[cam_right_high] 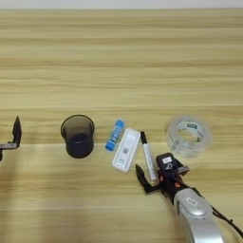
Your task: Move the objects on the table
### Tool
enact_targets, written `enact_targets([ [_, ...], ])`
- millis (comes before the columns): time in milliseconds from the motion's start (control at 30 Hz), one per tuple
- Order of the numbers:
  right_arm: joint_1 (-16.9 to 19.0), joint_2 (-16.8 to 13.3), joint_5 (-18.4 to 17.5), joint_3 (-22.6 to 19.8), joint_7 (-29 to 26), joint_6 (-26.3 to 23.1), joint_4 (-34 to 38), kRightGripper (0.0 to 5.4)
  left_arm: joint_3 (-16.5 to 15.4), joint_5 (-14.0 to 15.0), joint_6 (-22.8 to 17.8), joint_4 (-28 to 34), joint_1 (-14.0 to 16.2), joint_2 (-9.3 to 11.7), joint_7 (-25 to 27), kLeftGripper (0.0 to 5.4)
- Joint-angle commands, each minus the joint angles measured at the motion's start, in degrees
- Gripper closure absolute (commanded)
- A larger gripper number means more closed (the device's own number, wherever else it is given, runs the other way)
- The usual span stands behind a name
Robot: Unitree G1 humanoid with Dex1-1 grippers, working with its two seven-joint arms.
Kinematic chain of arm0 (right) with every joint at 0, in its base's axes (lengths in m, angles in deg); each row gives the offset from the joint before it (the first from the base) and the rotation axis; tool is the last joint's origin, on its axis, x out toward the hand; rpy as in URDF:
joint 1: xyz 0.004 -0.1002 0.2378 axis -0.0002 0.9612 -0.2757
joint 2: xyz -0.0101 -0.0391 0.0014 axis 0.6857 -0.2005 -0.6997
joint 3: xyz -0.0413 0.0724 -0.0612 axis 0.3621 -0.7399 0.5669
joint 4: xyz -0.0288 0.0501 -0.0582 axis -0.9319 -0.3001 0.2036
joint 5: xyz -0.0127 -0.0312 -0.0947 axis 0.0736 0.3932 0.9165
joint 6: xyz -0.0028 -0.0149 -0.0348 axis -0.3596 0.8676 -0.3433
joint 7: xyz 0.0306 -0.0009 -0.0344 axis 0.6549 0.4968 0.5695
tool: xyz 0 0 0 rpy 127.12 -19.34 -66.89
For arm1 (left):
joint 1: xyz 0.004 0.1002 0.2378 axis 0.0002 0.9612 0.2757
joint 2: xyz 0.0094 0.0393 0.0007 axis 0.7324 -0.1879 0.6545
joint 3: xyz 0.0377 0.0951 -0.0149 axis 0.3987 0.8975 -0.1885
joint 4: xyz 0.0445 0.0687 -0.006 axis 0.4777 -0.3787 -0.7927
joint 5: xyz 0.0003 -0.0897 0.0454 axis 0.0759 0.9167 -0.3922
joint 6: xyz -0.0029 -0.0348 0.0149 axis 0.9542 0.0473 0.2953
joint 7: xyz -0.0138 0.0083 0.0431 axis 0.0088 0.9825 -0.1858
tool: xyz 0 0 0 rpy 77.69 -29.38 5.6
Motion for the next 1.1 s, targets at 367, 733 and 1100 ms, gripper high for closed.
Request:
enact_targets([
  [367, 2.0, -0.6, 1.7, 1.5, 0.7, -5.8, -5.8, 1.26, 0.2, -0.4, -1.1, 1.0, 0.3, -0.1, -0.3, 0.0],
  [733, 2.1, -0.6, 1.6, 1.7, 0.7, -5.5, -5.6, 2.12, 0.3, -0.4, -1.3, 1.3, 0.4, -0.1, -0.3, 0.0],
  [1100, 2.1, -0.5, 0.9, 1.6, 0.3, -4.9, -5.4, 3.04, 0.4, -0.4, -1.4, 1.4, 0.4, -0.2, -0.4, 0.0],
])
